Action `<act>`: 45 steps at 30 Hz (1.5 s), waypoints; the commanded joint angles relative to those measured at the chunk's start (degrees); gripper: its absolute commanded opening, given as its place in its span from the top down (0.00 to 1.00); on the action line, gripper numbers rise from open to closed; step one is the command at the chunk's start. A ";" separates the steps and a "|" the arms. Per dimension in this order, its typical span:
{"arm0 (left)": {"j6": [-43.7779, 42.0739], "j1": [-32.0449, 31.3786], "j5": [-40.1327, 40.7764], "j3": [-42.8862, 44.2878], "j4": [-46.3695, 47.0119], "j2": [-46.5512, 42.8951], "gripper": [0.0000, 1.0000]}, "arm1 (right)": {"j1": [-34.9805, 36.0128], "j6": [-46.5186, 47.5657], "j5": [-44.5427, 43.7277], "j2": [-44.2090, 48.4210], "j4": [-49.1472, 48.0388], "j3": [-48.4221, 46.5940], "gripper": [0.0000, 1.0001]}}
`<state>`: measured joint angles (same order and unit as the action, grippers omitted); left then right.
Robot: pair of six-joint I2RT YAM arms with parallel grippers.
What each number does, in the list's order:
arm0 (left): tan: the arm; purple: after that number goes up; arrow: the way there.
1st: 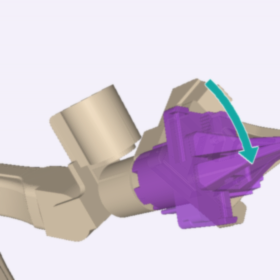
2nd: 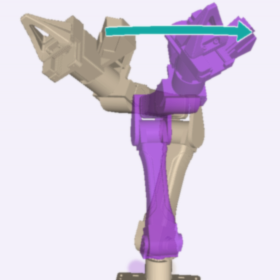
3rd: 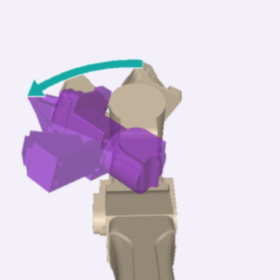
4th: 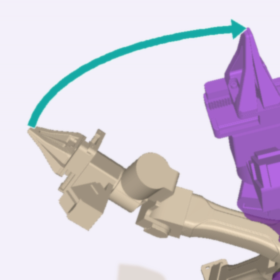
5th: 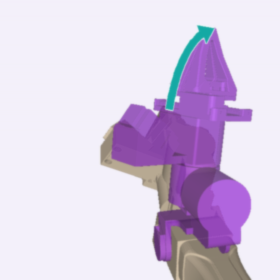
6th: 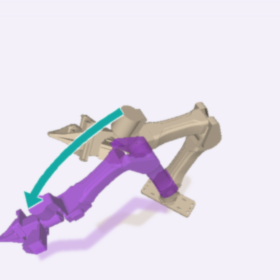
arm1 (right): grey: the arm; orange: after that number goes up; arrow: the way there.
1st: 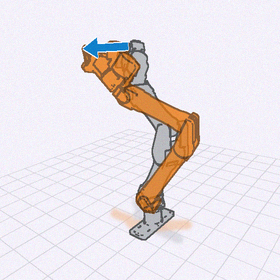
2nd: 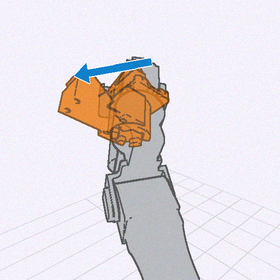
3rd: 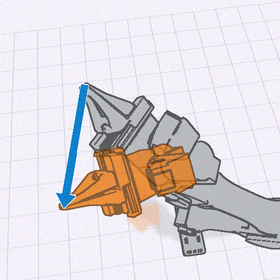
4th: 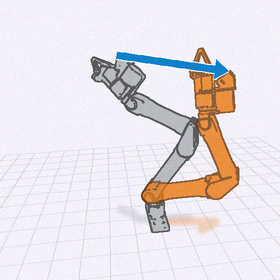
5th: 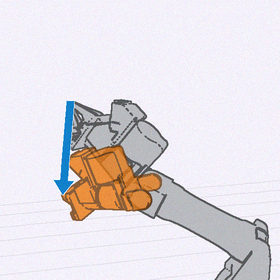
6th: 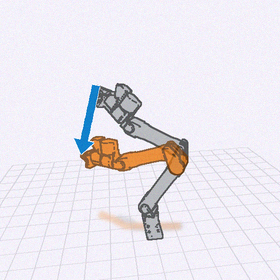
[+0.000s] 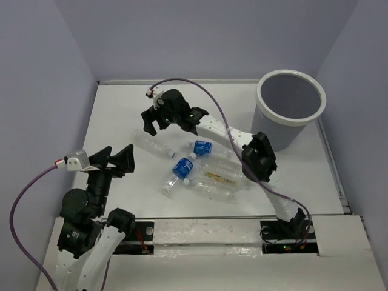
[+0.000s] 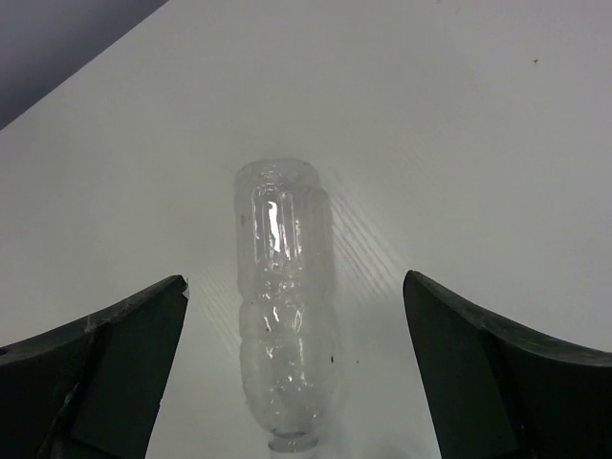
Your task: Put the plastic bottles in the bin
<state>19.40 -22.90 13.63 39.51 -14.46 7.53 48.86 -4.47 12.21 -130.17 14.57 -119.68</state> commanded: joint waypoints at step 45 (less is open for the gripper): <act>-0.24 -0.13 0.44 1.71 2.33 2.58 0.01 | 7.21 5.09 -8.69 -14.59 -18.60 -18.13 0.62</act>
<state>19.59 -23.62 14.33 39.57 -14.85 8.69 55.86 2.07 5.54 -151.92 7.44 -134.87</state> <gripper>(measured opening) 0.989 0.612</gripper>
